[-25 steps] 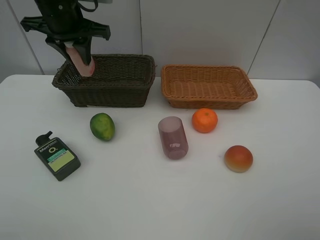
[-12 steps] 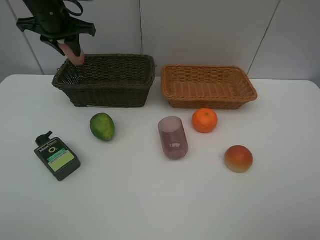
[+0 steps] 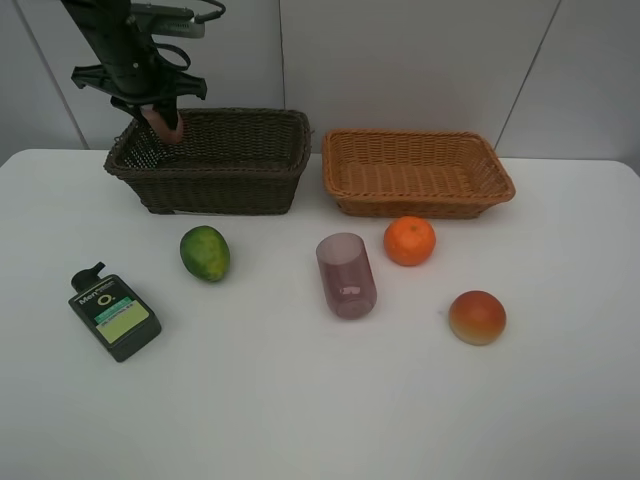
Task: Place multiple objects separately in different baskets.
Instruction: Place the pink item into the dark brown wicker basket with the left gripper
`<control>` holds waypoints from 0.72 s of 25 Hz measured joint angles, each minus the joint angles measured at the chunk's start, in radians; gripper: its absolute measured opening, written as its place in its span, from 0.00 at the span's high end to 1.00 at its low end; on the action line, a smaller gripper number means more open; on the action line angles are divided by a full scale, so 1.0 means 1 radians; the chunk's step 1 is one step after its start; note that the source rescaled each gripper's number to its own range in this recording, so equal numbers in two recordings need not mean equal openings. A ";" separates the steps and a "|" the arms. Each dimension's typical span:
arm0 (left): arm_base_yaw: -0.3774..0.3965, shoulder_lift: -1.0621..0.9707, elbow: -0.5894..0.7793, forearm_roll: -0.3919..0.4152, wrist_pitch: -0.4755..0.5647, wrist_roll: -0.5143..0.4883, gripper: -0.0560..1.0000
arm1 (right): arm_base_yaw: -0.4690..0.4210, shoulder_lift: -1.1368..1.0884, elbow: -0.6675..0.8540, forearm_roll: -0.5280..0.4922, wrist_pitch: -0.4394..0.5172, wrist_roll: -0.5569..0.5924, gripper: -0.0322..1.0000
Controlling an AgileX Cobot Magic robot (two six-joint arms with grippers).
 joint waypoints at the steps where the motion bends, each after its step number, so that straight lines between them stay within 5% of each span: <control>1: 0.000 0.010 0.000 0.004 -0.009 0.000 0.93 | 0.000 0.000 0.000 0.000 0.000 0.000 0.06; 16: 0.003 0.060 0.000 0.066 -0.092 -0.007 0.93 | 0.000 0.000 0.000 -0.001 0.000 0.000 0.06; 18: 0.003 0.060 0.000 0.077 -0.092 0.008 0.85 | 0.000 0.000 0.000 -0.001 0.000 0.000 0.06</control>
